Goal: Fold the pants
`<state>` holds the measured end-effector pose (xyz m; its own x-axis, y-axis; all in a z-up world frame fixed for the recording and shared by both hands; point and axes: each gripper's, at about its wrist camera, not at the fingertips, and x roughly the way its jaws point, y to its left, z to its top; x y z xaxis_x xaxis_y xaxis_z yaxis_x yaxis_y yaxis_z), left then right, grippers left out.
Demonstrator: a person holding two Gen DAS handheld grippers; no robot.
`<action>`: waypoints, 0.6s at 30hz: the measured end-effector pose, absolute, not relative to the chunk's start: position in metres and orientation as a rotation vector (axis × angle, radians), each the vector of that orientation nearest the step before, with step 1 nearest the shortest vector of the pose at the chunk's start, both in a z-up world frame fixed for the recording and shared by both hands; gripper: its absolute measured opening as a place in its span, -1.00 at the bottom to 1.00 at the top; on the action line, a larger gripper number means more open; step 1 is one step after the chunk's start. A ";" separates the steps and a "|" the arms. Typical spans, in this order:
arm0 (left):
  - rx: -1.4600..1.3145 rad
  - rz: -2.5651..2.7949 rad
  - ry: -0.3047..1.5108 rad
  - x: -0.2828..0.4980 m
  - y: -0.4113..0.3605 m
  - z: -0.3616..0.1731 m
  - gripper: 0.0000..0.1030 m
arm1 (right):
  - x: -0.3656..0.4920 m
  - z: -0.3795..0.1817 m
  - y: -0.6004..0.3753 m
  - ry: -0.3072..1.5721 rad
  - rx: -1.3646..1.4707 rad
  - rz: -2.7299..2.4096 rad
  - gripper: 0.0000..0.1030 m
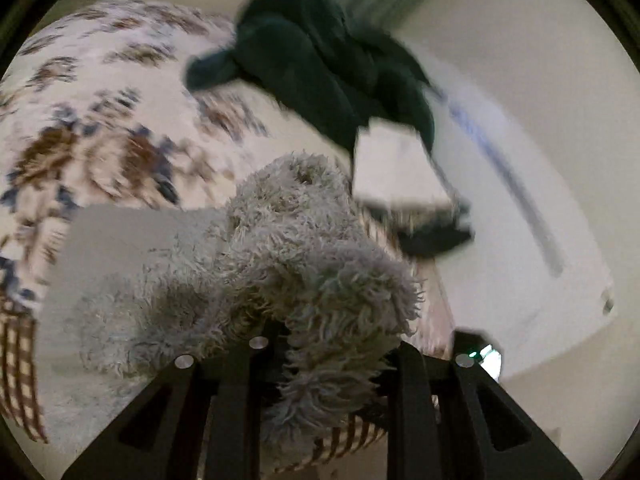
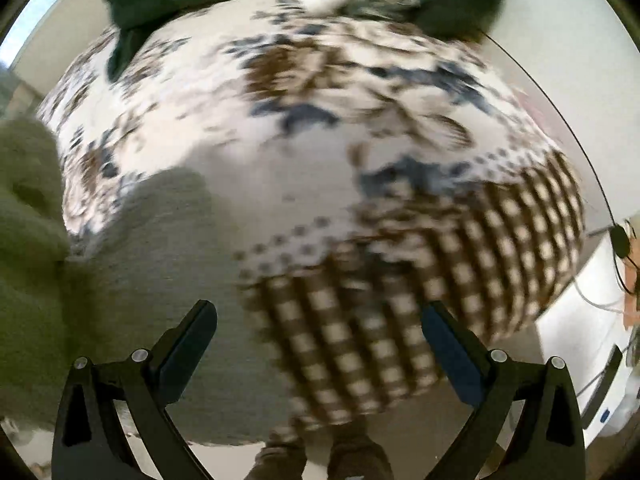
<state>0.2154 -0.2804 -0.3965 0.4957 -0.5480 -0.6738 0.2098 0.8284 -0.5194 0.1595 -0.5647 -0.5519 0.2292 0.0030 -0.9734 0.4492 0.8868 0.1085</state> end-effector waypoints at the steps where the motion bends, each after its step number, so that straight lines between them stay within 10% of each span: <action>1: -0.373 -0.466 0.987 0.217 -0.295 -0.404 -0.65 | 0.155 -0.553 -0.572 1.317 0.419 -0.327 1.00; 4: -0.341 -0.477 1.112 0.221 -0.323 -0.422 -0.30 | 0.142 -0.556 -0.598 1.325 0.464 -0.346 1.00; 6: -0.317 -0.481 1.137 0.218 -0.332 -0.425 0.61 | 0.136 -0.559 -0.614 1.328 0.512 -0.341 1.00; 7: -0.312 -0.485 1.136 0.215 -0.335 -0.422 0.76 | 0.134 -0.560 -0.619 1.330 0.541 -0.334 1.00; 18: -0.295 -0.234 1.103 0.238 -0.214 -0.403 0.78 | 0.171 -0.572 -0.603 1.250 0.967 0.021 1.00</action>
<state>0.2381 -0.2138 -0.4027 0.4333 -0.3292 -0.8390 0.0394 0.9369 -0.3473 0.1711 -0.6031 -0.5723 0.3686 0.5017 -0.7826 0.4757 0.6215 0.6225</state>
